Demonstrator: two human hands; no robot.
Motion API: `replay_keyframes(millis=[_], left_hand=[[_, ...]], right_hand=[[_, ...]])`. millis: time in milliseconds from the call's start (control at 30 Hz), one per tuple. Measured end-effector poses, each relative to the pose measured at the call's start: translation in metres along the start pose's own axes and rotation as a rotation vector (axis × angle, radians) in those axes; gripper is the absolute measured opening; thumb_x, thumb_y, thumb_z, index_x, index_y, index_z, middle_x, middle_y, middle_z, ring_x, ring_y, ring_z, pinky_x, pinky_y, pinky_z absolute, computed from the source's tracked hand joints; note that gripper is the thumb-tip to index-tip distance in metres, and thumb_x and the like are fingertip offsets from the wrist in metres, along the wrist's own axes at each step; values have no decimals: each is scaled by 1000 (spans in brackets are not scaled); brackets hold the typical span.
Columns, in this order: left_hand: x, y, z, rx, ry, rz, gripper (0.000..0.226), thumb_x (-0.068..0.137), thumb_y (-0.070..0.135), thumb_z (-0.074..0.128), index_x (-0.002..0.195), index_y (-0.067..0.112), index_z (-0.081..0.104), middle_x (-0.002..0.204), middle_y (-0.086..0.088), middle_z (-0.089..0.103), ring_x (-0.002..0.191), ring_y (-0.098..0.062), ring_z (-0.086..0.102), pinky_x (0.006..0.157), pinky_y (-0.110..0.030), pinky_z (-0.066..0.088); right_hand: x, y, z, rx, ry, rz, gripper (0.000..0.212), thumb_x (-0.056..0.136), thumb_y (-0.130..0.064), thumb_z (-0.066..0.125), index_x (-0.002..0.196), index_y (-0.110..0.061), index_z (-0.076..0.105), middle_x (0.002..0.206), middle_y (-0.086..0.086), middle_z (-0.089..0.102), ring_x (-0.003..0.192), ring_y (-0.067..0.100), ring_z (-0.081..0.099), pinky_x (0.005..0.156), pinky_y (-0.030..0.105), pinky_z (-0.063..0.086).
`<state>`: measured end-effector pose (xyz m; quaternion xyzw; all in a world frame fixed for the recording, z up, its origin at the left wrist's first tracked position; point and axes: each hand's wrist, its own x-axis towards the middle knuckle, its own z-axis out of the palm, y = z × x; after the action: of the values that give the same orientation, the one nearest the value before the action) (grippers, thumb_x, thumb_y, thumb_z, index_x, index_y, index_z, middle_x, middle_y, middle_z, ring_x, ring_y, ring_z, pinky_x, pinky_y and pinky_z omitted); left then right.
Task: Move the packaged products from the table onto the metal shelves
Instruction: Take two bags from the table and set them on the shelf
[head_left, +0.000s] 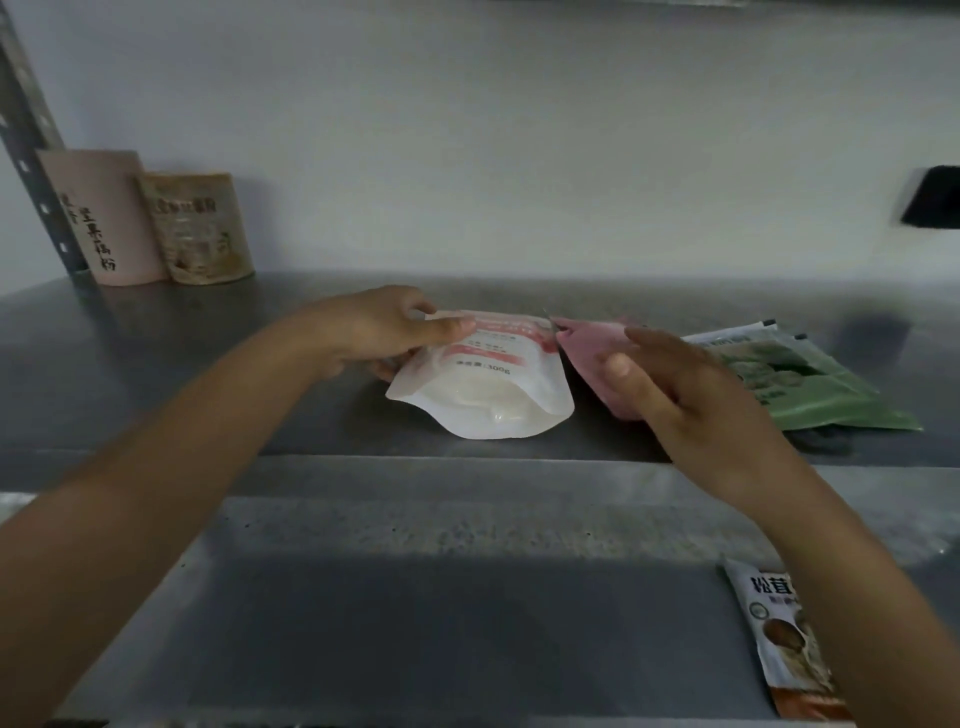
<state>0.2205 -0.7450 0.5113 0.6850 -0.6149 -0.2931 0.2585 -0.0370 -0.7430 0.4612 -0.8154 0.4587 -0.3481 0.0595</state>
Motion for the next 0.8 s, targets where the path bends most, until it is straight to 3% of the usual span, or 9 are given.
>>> replay_keyframes(millis=[67, 167, 267, 333, 400, 567, 633, 700, 800], left_hand=[[4, -2, 1, -114, 4, -14, 24, 84, 41, 65, 95, 23, 55, 88, 1, 66, 71, -12, 61, 63, -24, 52], [9, -4, 1, -398, -9, -80, 21, 77, 19, 74, 89, 8, 60, 88, -10, 69, 70, -18, 65, 60, -27, 56], [8, 0, 8, -672, 24, -142, 22, 78, 1, 71, 98, -5, 62, 90, -16, 70, 62, -20, 69, 51, -28, 57], [7, 2, 13, -815, 38, -167, 27, 81, -3, 67, 107, -8, 61, 102, -20, 69, 71, -24, 71, 56, -33, 59], [6, 0, 16, -908, 84, -137, 36, 78, -5, 68, 113, -8, 60, 108, -21, 69, 87, -31, 70, 66, -39, 60], [-8, 4, 19, -1011, 280, 184, 42, 75, -10, 67, 114, 5, 65, 102, -13, 72, 84, -28, 72, 65, -37, 59], [-14, 5, 17, -993, 351, 387, 49, 76, -10, 67, 120, 10, 61, 109, -10, 70, 92, -26, 71, 69, -39, 59], [-18, 5, 15, -915, 391, 577, 56, 77, -6, 68, 128, 10, 54, 116, -12, 66, 102, -27, 67, 78, -43, 57], [-18, 5, 13, -782, 382, 759, 58, 80, -3, 67, 132, 6, 43, 119, -14, 61, 108, -28, 63, 83, -44, 56]], right_hand=[[3, -9, -2, -16, 25, -22, 52, 91, -67, 32, 78, -30, 67, 119, -8, 62, 117, 12, 51, 89, 25, 36], [11, -29, -4, -79, -94, 14, 56, 85, -64, 40, 82, -18, 71, 89, -27, 58, 90, -1, 53, 77, 25, 44], [21, -38, -1, -113, -234, 37, 57, 84, -62, 49, 86, -10, 72, 106, -1, 68, 93, 17, 62, 82, 32, 48], [24, -40, 0, -88, -294, 80, 62, 86, -61, 48, 95, -3, 71, 114, 13, 66, 95, 25, 61, 83, 33, 46], [24, -41, -2, -70, -315, 101, 64, 86, -62, 46, 100, -4, 71, 118, 12, 64, 96, 25, 61, 80, 31, 46], [25, -41, 0, 127, -367, 87, 35, 85, -58, 51, 94, -30, 70, 114, -12, 66, 82, -2, 57, 67, 12, 40], [30, -41, 3, 301, -323, 171, 37, 82, -55, 60, 104, -28, 71, 105, -20, 66, 83, -5, 59, 69, 18, 41], [36, -44, 4, 511, -215, 255, 30, 79, -45, 71, 100, -23, 71, 85, -18, 70, 68, -4, 61, 66, 22, 42], [42, -47, 4, 780, -127, 328, 33, 76, -11, 77, 104, -9, 59, 98, 1, 73, 87, 11, 70, 76, 27, 54]])
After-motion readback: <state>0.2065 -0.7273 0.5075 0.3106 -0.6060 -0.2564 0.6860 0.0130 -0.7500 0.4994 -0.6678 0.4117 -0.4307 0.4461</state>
